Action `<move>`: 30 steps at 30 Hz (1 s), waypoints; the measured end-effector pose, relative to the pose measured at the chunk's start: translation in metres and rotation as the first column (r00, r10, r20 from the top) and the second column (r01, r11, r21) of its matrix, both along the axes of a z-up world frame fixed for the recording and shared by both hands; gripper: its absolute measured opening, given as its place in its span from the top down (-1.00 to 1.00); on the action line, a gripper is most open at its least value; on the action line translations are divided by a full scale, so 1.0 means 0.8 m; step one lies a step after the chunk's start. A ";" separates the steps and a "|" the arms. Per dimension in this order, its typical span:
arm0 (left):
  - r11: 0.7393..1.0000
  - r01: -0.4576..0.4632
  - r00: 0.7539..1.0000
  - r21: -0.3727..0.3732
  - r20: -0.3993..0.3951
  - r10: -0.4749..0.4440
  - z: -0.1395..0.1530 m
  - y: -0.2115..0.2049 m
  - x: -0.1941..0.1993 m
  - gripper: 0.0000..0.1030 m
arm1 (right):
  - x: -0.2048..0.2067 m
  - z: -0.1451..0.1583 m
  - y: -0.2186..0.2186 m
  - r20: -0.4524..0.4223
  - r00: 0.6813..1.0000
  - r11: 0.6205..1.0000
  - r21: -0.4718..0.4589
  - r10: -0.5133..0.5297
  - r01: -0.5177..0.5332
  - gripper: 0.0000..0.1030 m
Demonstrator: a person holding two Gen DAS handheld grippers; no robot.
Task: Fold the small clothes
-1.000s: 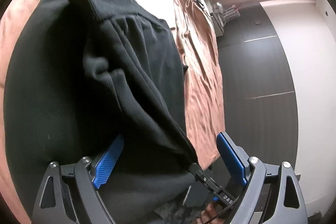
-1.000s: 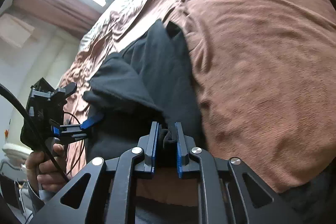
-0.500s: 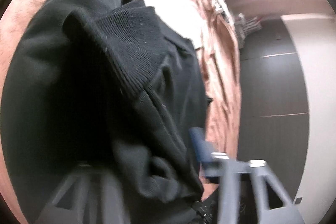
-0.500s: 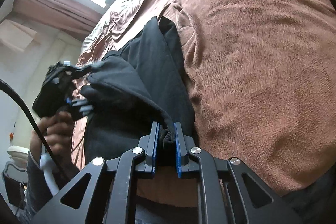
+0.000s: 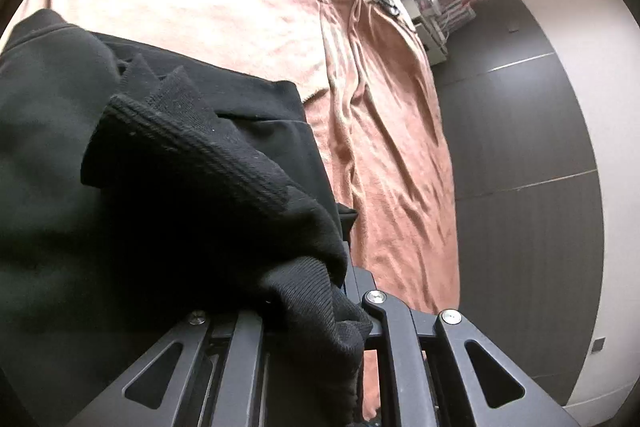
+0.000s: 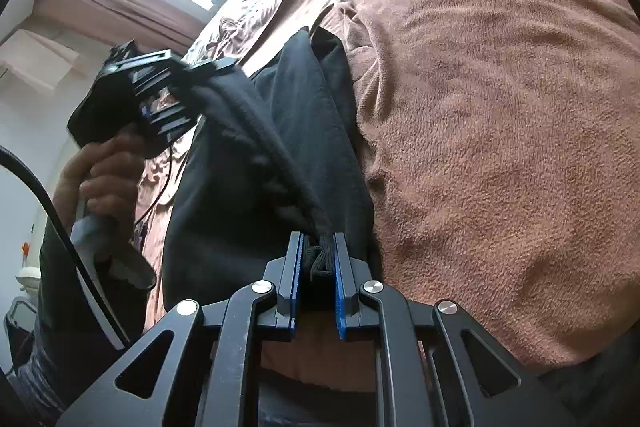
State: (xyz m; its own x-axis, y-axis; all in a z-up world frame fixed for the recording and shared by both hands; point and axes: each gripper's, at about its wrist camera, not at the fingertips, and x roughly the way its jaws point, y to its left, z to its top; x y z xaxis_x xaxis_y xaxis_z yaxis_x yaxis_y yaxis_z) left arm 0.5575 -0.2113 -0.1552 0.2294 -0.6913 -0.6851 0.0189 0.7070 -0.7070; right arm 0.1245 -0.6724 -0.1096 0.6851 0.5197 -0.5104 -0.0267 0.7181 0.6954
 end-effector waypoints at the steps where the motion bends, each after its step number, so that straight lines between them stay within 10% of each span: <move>1: 1.000 0.002 1.000 0.003 -0.005 -0.002 -0.003 -0.003 0.004 0.79 | -0.001 -0.001 0.000 0.001 1.000 1.000 0.002 -0.001 0.001 0.81; 9: 0.998 0.044 0.999 0.055 -0.025 -0.042 -0.027 -0.024 0.026 0.65 | 0.003 -0.006 -0.002 0.004 1.000 1.000 -0.005 0.001 -0.001 0.81; 17: 0.997 0.070 0.998 0.022 -0.011 -0.069 -0.036 -0.046 0.042 -0.21 | 0.001 -0.005 -0.003 0.004 1.000 1.000 -0.001 0.008 -0.008 0.81; 30: 0.992 0.115 0.993 -0.049 0.033 -0.114 -0.010 -0.042 0.030 -0.32 | -0.004 -0.004 -0.001 0.002 1.000 1.000 -0.007 -0.003 0.003 0.83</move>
State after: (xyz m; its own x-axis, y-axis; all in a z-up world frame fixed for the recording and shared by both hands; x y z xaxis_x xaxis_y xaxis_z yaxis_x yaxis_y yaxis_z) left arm 0.5815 -0.2449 -0.1634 0.1665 -0.7479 -0.6425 0.1192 0.6621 -0.7398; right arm 0.1212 -0.6732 -0.1127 0.6876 0.5144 -0.5125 -0.0261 0.7229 0.6904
